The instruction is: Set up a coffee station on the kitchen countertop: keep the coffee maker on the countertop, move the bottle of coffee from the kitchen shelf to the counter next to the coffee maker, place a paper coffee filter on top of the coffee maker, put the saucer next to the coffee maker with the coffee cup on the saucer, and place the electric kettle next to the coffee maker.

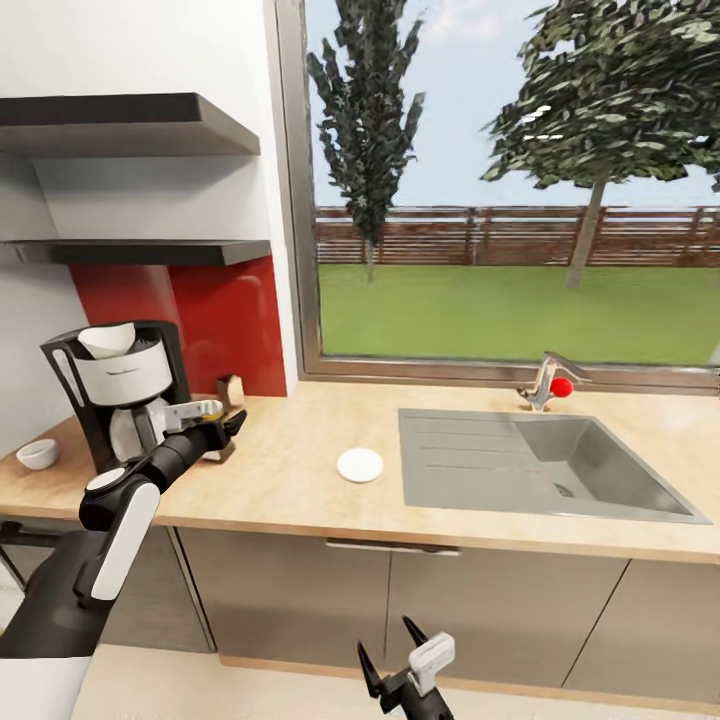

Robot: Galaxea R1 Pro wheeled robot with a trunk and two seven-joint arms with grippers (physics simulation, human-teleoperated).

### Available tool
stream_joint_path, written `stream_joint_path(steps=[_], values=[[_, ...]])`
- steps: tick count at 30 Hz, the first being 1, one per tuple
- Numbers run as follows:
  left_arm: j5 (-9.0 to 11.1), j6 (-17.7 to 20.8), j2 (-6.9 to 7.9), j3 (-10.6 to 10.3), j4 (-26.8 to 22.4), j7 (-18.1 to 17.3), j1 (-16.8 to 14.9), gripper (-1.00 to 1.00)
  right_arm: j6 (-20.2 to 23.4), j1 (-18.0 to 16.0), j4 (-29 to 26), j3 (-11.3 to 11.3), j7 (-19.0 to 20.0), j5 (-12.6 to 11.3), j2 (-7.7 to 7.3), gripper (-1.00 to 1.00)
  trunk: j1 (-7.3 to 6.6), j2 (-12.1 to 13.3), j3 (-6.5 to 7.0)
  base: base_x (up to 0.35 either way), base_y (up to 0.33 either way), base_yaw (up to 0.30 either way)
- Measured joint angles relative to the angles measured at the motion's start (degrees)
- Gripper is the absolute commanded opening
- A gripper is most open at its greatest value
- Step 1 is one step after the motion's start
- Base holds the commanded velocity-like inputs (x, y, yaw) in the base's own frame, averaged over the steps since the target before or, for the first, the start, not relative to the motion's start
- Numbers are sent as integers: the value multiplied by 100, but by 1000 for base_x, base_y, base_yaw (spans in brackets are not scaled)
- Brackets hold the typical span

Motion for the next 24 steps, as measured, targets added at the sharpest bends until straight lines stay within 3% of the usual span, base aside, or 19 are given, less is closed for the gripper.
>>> stream_joint_path(steps=[6, 14, 19, 24], values=[[-1, 2, 0, -15, 1, 1, 0, 100, 1, -315, 3, -13, -3, -19, 0, 100, -2, 1, 0, -37, 14, 0], [-9, 16, 12, -2, 12, -3, 0, 100, -1, -1263, -4, -34, -34, -44, 0, 100, -2, 1, 0, -1, 0, 0], [-11, 19, 17, 3, 44, -3, 0, 100, 1, -1741, -8, -64, -512, -61, -1, 100, -2, 1, 0, 0, 0, 0], [-5, 25, 17, 3, 53, -3, 0, 100, 0, -2007, -12, -69, -671, -55, -1, 100, -2, 1, 0, 0, 0, 0]])
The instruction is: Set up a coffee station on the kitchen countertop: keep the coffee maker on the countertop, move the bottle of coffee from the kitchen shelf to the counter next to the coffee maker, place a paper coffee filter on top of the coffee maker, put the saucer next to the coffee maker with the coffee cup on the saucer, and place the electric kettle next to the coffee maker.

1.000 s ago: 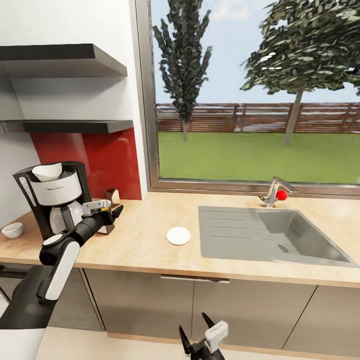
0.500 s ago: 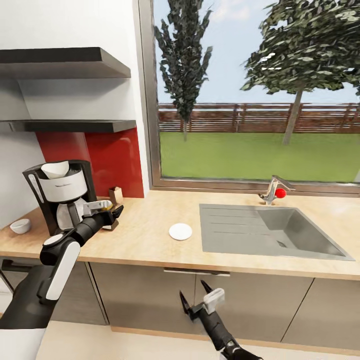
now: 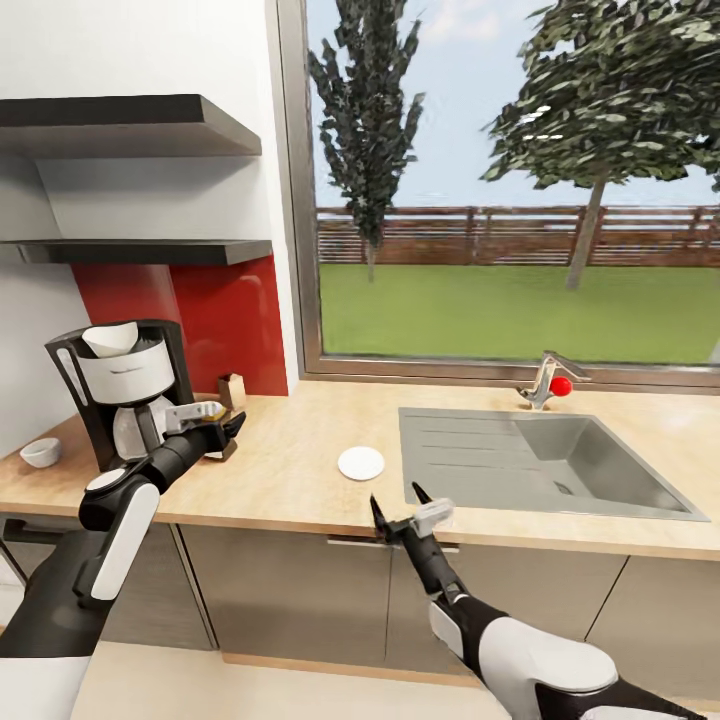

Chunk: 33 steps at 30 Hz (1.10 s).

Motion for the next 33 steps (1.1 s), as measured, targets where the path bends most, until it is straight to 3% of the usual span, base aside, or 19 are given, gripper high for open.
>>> stream_joint_path(steps=[7, 10, 16, 23, 28, 30, 33], values=[[3, 43, 0, 6, 5, -2, -9, 100, -1, -440, -8, -67, -331, 7, 0, 100, 0, 0, 0, 0, 0, 0], [10, 61, -4, 2, 93, -10, -44, 100, 484, -613, -16, -207, -539, 5, -1, 100, 0, 0, 0, 0, 0, 0], [59, 150, -9, -32, 290, -15, -85, 100, 2810, -1391, -37, -323, -641, -1, -1, 100, 0, 0, 0, 0, 0, 0], [114, 783, -83, -51, 585, -60, -281, 100, 5312, -2383, -52, -333, -627, -32, -12, 100, 0, 0, 1, 0, 0, 0], [178, 1385, -133, -43, 956, -540, -675, 100, 6750, -2801, -68, -413, -607, -37, -238, 100, 0, 0, 0, 0, 0, 0], [374, 1649, -139, -33, 1209, -726, -886, 100, 7425, -2892, -70, -616, -573, -48, -307, 100, 0, 1, 0, 0, 0, 0], [909, 1923, -122, -28, 1660, -813, -1190, 100, 8283, -2940, -67, -1153, -140, -45, -524, 100, 0, 1, 0, 0, 0, 0]])
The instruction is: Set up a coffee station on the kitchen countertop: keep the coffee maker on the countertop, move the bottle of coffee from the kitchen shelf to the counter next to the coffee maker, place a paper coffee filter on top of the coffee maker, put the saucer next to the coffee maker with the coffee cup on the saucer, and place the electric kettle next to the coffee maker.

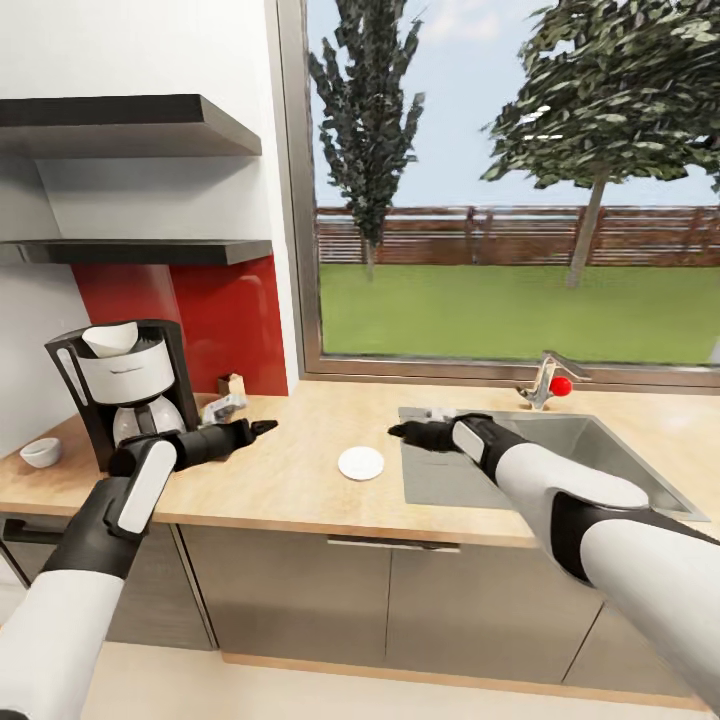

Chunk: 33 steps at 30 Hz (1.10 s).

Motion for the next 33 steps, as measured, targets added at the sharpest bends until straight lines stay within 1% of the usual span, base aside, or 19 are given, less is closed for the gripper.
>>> stream_joint_path(steps=[1, 2, 4, 5, 6, 7, 8, 10, 11, 13, 14, 17, 18, 19, 21, 24, 26, 29, 33], values=[[242, 135, 29, 7, 235, -8, -142, 100, 376, -10, -3, -203, 449, 9, -169, 100, 0, 0, 0, 0, 0, 0], [320, 202, 36, 8, 339, -8, -203, 100, 512, -13, -3, -260, 695, 12, -285, 100, 0, 0, 0, 0, 0, 0], [372, 277, 27, 9, 427, -7, -251, 100, 596, -14, -4, -293, 923, 13, -417, 100, 0, 0, 0, 0, 0, 0], [403, 365, 12, 7, 489, -1, -287, 100, 650, -12, -9, -301, 1141, 21, -562, 100, 0, 0, 0, 0, 0, 0], [414, 407, 5, 6, 515, 1, -303, 100, 672, -10, -5, -312, 1238, 19, -634, 100, 0, 0, 0, 0, 0, 0], [441, 507, -6, 9, 570, 6, -332, 100, 706, 1, 6, -318, 1479, 28, -784, 100, 0, 0, 0, 0, 0, 0], [451, 532, -7, 11, 586, 5, -340, 100, 717, 5, 10, -328, 1565, 25, -824, 100, 0, 0, 0, 0, 0, 0], [499, 585, -8, 20, 622, 8, -355, 100, 733, 15, 23, -336, 1904, 34, -903, 100, 0, 0, 0, 0, 0, 0], [562, 609, -9, 24, 665, 10, -360, 100, 740, 22, 28, -338, 2241, 46, -929, 100, 0, 0, 0, 0, 0, 0], [624, 620, -5, 26, 696, 11, -350, 100, 743, 24, 29, -331, 2388, 63, -928, 100, 0, 0, 0, 0, 0, 0], [726, 654, 10, 27, 714, 13, -321, 100, 752, 26, 28, -325, 2481, 77, -918, 100, 0, 0, 0, 0, 0, 0], [892, 770, 53, 46, 675, 11, -303, 100, 769, 32, 17, -317, 2504, 83, -908, 100, 0, 0, 0, 0, 0, 0], [987, 787, 66, 48, 662, 10, -299, 100, 776, 42, 17, -313, 2505, 84, -906, 100, 0, 0, 0, 0, 0, 0], [1017, 789, 69, 49, 659, 10, -298, 100, 785, 48, 18, -313, 2506, 84, -906, 100, 0, 0, 0, 0, 0, 0], [1102, 794, 74, 50, 669, 9, -296, 100, 939, 78, 21, -308, 2503, 84, -901, 100, 0, -1, 0, 64, 0, 0], [1126, 796, 64, 57, 709, 14, -296, 100, 1153, 130, 19, -308, 2477, 79, -849, 100, -3, -1, -1, 226, 0, 0], [1129, 795, 57, 62, 720, 16, -291, 100, 1198, 177, 15, -306, 2398, 79, -798, 100, -3, -1, -1, 291, 0, 0], [1131, 795, 39, 65, 731, 19, -285, 100, 1229, 234, 8, -305, 1985, 76, -731, 100, -3, -1, -1, 311, 0, 0], [1131, 789, 15, 67, 735, 157, -283, 100, 1246, 259, 32, -319, 921, 60, -655, 100, -1, 0, -1, 148, 0, 0]])
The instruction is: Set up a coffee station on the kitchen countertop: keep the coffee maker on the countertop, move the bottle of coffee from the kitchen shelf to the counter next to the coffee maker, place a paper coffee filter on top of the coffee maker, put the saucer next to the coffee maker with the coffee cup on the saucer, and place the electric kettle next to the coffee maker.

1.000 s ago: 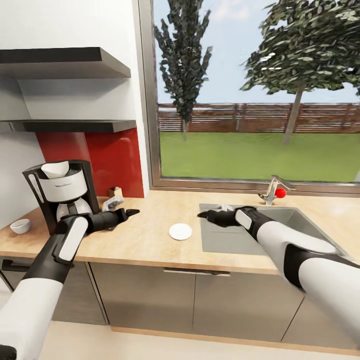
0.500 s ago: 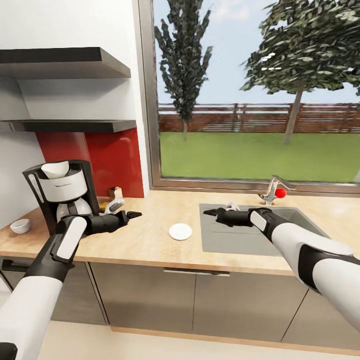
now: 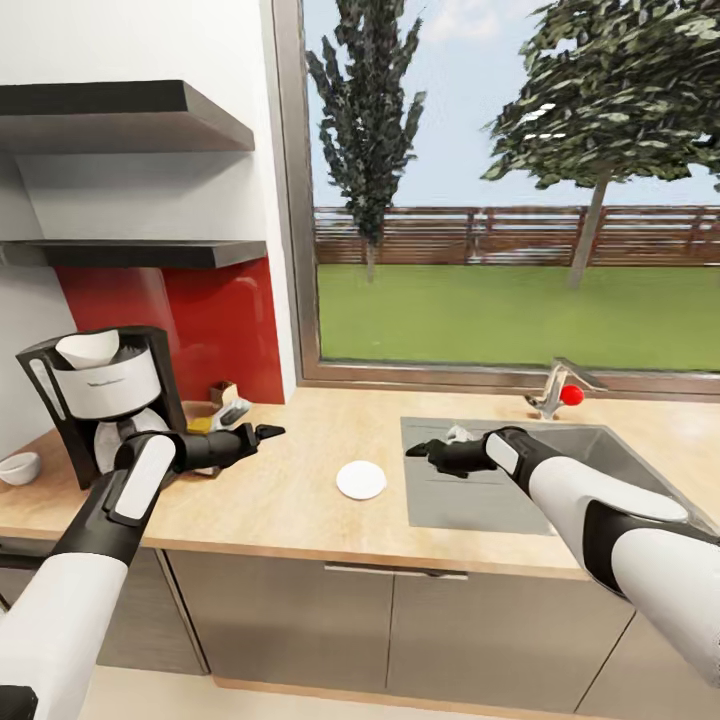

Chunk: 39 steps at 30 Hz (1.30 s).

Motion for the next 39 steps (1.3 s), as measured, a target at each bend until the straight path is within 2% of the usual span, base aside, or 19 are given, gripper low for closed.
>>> stream_joint_path(steps=[2, 7, 15, 22, 28, 29, 34, 35, 39], values=[[4, -12, -9, 0, 1, 129, 5, 100, 4, 4, 6, -19, -300, -12, 139, 100, 1, 0, 0, 23, 0, 0], [10, -19, -20, -9, 7, 183, 29, 100, 5, 13, 11, -23, -392, -8, 318, 100, 1, 0, 0, 15, 0, 0], [95, -41, -14, 0, 488, 168, 23, 100, 8, 116, 8, -21, -398, 0, 360, 100, -2, -1, 0, 220, 0, 0], [106, -45, -17, -19, 535, 146, 25, 100, 30, 196, 11, -24, -389, 0, 364, 100, 1, 0, 0, 105, 0, -28], [107, -45, -15, -28, 540, 120, 29, 100, 57, 347, 17, -11, -345, 8, 363, 100, 1, 0, 0, 6, 0, -223], [107, -44, -12, -29, 539, 116, 30, 100, 92, 384, 18, -9, -301, 10, 363, 100, 1, 0, 0, 0, 0, -99], [132, -31, 12, -31, 537, 74, 30, 100, 351, 544, 27, 2, 584, 78, 353, 100, 1, 0, 0, 0, 0, -31], [164, -28, 24, -32, 645, -49, 31, 100, 368, 581, 27, 18, 735, 189, 356, 100, 1, 0, 0, 0, 0, -7], [241, -37, 40, -35, 1037, -556, 24, 100, 384, 621, 27, 33, 1236, 333, 428, 100, 1, 0, 0, 0, 0, -2]])
